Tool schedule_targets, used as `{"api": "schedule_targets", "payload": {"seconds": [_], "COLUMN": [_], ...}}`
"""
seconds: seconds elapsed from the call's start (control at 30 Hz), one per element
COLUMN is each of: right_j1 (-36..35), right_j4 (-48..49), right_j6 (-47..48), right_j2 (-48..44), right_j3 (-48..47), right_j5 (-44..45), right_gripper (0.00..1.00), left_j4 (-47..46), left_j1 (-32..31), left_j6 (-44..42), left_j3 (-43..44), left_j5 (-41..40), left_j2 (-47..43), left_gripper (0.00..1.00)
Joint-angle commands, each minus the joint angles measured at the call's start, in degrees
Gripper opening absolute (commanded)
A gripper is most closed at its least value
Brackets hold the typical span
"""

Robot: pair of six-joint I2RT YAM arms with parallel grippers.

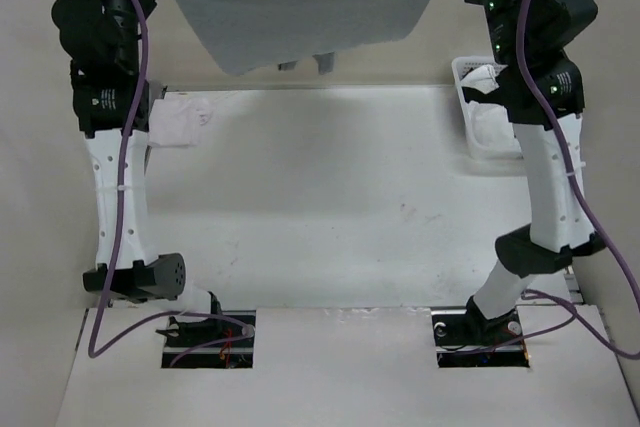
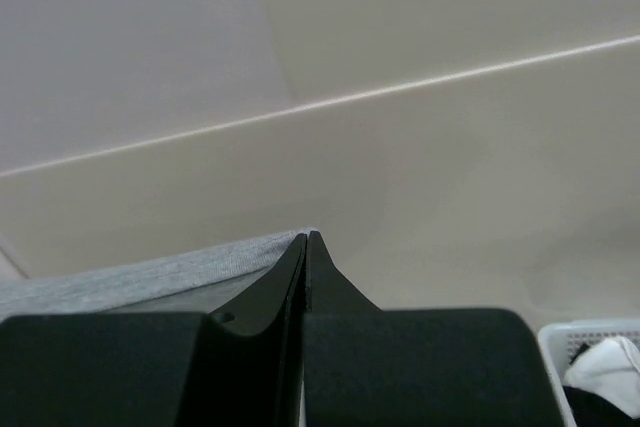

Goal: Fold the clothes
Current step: Flatten the tank top out

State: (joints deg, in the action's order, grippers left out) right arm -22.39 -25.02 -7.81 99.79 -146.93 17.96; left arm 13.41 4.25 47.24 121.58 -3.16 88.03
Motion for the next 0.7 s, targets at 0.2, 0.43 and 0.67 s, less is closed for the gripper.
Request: {"api": "schedule_targets", "payload": {"seconds": [0.2, 0.43, 0.67], "right_j1": [-2.6, -20.9, -41.4], "right_j4": [13.8, 10.4, -10.2], "right_j6": [-5.0, -19.0, -43.0], "right_j2": [-33.2, -61.3, -73.7], "right_j3": [60.9, 99.6, 112.2], "right_j5": [2.8, 9.3, 12.1], "right_gripper": [0.00, 0.00, 0.00], "left_j4": [-10.8, 5.7, 33.8], "left_j1": [-4.7, -4.1, -5.4], "left_j6": [-3.2, -2.9, -0.8], "left_j3": [-46.3, -76.7, -80.5], "left_j5": [-3.6, -3.7, -3.7], "left_j2": [-25.8, -57.5, -72.1], "left_gripper": [0.01, 0.01, 0.02]}}
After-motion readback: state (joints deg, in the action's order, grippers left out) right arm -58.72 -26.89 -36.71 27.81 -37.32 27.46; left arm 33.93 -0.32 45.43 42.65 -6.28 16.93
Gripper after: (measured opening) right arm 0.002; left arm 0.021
